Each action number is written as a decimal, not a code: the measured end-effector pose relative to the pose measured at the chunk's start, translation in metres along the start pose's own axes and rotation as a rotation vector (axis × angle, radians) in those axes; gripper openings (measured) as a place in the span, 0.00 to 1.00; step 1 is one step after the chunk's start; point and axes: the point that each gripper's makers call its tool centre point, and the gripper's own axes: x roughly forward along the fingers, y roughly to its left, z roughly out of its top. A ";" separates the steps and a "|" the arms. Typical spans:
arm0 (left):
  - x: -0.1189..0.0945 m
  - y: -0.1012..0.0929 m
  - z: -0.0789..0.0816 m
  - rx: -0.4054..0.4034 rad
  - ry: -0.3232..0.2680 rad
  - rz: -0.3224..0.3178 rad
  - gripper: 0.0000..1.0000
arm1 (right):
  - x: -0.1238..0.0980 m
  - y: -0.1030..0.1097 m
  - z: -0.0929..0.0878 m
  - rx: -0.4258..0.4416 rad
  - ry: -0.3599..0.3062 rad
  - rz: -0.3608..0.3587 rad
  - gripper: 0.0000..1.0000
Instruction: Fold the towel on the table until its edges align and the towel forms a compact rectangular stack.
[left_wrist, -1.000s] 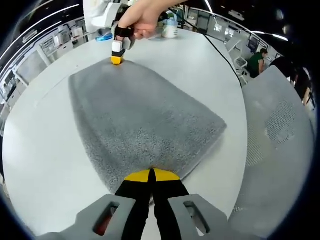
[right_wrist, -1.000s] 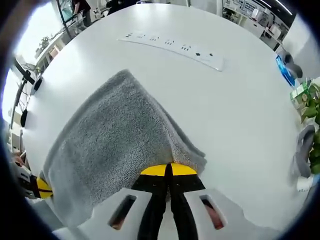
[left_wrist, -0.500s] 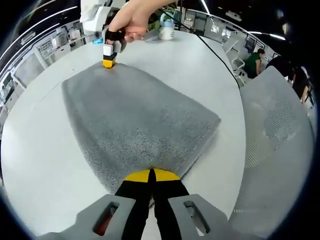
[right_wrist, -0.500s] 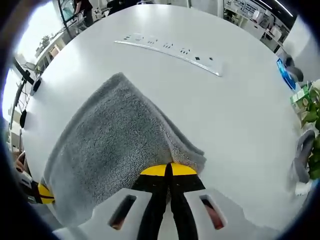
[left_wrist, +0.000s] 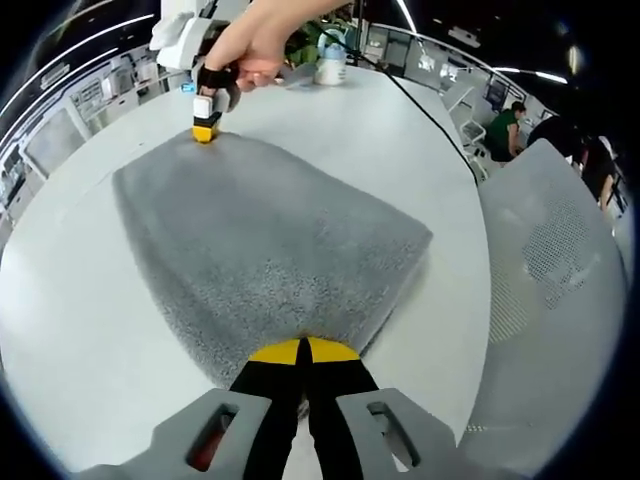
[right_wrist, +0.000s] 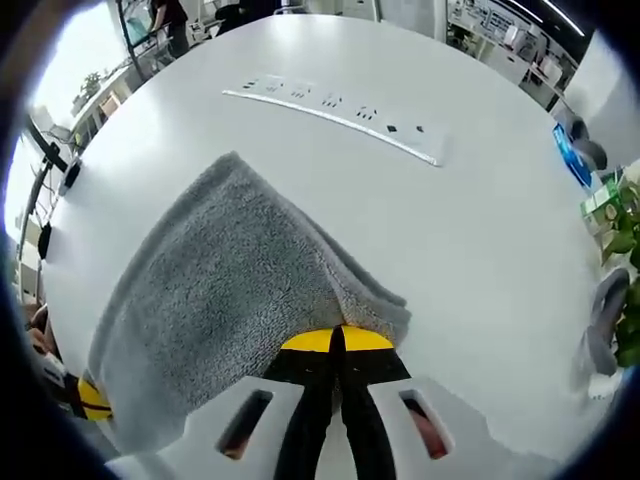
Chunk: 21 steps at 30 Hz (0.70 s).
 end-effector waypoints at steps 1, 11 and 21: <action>0.001 0.000 0.001 0.000 0.000 -0.001 0.01 | 0.000 0.000 0.001 -0.003 -0.002 -0.002 0.00; 0.006 -0.003 0.009 0.011 -0.015 -0.010 0.01 | 0.004 -0.004 0.008 -0.023 -0.020 -0.019 0.00; 0.010 -0.006 0.015 0.007 -0.029 -0.006 0.01 | 0.005 -0.007 0.013 -0.031 -0.031 -0.021 0.00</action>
